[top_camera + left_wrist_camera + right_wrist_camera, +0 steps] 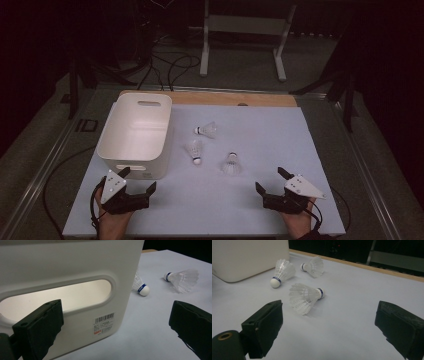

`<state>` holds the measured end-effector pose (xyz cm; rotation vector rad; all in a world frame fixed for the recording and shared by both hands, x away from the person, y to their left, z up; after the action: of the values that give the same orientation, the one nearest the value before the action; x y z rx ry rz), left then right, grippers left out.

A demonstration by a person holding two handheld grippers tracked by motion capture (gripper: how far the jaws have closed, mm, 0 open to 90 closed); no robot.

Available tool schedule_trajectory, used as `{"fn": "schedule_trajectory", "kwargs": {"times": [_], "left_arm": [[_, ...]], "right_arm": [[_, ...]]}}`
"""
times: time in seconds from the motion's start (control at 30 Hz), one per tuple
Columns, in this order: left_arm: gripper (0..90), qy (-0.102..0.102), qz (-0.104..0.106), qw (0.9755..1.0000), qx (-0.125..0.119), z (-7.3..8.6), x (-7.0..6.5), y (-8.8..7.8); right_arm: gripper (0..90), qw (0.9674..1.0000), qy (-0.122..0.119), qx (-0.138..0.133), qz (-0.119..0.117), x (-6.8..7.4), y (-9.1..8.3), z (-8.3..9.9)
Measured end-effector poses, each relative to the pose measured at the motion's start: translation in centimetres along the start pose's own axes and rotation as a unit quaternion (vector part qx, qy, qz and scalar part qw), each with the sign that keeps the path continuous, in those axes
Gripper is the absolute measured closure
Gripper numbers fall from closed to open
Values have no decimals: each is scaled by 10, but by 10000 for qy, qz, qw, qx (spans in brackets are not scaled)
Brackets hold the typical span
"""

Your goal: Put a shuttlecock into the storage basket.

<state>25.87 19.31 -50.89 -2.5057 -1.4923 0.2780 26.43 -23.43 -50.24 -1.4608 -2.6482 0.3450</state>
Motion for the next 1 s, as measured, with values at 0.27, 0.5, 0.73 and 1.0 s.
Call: {"fn": "schedule_trajectory", "kwargs": {"times": [0.27, 0.5, 0.73, 1.0], "left_arm": [[1, 34, 6, 10000, 43, 1, -2, 1], [1, 47, 26, 10000, 49, 1, -3, 2], [1, 115, 82, 9999, 65, 1, -6, 2], [1, 173, 98, 9997, 105, 3, -8, 3]], "right_arm": [[77, 9999, 118, 62, -39, -3, 1, 1], [73, 9997, 108, 202, -80, 0, 6, 3], [73, 9996, 58, 285, -52, 0, 13, 2], [73, 9994, 83, 330, -22, 0, 21, -3]]}}
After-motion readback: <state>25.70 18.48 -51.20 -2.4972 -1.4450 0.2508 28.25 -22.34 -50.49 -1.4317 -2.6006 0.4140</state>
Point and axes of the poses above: each handheld gripper's, and its own axes: y roughly forward along the jaws, z roughly out of its underside, x roughly to its left, the point moved 5 cm from there along y, roughly forward along the jaws, and after that the axes turned 7 degrees about -x, right-handed, at the moved point
